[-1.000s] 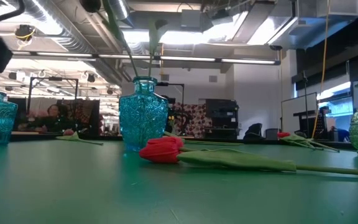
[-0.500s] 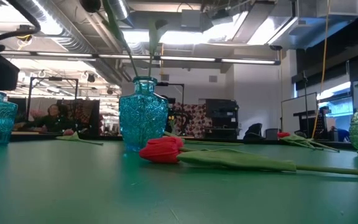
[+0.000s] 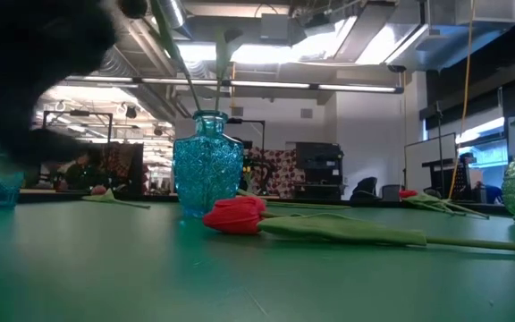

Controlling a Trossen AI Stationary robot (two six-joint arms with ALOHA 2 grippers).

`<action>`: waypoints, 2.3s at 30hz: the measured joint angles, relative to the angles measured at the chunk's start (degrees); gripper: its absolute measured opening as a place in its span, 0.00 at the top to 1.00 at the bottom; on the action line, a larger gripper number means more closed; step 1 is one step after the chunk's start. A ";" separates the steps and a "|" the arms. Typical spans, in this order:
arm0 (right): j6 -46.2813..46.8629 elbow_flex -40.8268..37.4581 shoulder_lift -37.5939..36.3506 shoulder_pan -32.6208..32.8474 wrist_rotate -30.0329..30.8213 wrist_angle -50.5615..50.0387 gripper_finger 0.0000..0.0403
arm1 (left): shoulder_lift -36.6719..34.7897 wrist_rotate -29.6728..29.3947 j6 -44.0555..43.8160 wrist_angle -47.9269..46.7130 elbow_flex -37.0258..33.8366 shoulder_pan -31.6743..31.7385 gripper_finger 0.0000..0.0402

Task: Sort flowers into vase by color
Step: Put the bottom black tulip into the right blue vase

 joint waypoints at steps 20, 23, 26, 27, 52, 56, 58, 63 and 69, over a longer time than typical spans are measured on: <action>-12.96 0.04 5.64 1.51 -7.32 15.05 0.21 | -3.58 -50.99 58.43 43.50 13.19 7.20 0.98; -13.23 -0.01 5.73 1.51 -6.28 16.11 0.21 | -6.39 -54.83 68.77 44.00 15.98 7.35 0.98; -13.26 -0.01 5.62 1.51 -2.64 16.63 0.21 | -7.59 -59.12 81.07 43.78 19.51 6.83 0.98; -13.24 -0.01 5.61 1.51 -1.65 16.55 0.21 | -7.97 -60.42 84.73 43.80 20.52 6.71 0.98; -7.17 -0.01 5.51 1.44 14.51 18.67 0.21 | -8.67 -62.88 88.41 42.30 16.53 8.61 0.97; -7.17 -0.01 5.51 1.44 13.87 18.67 0.21 | -8.66 -62.84 88.28 42.26 16.50 8.57 0.97; -7.17 -0.01 5.51 1.44 13.72 18.67 0.21 | -8.66 -62.80 86.56 42.23 16.50 8.55 0.97; -5.91 -0.01 5.49 1.49 11.00 18.67 0.21 | -8.66 -62.64 84.27 42.07 16.50 8.35 0.97; -5.21 -0.01 5.49 1.49 6.56 18.67 0.21 | -8.65 -62.48 82.06 38.72 16.50 8.33 0.96</action>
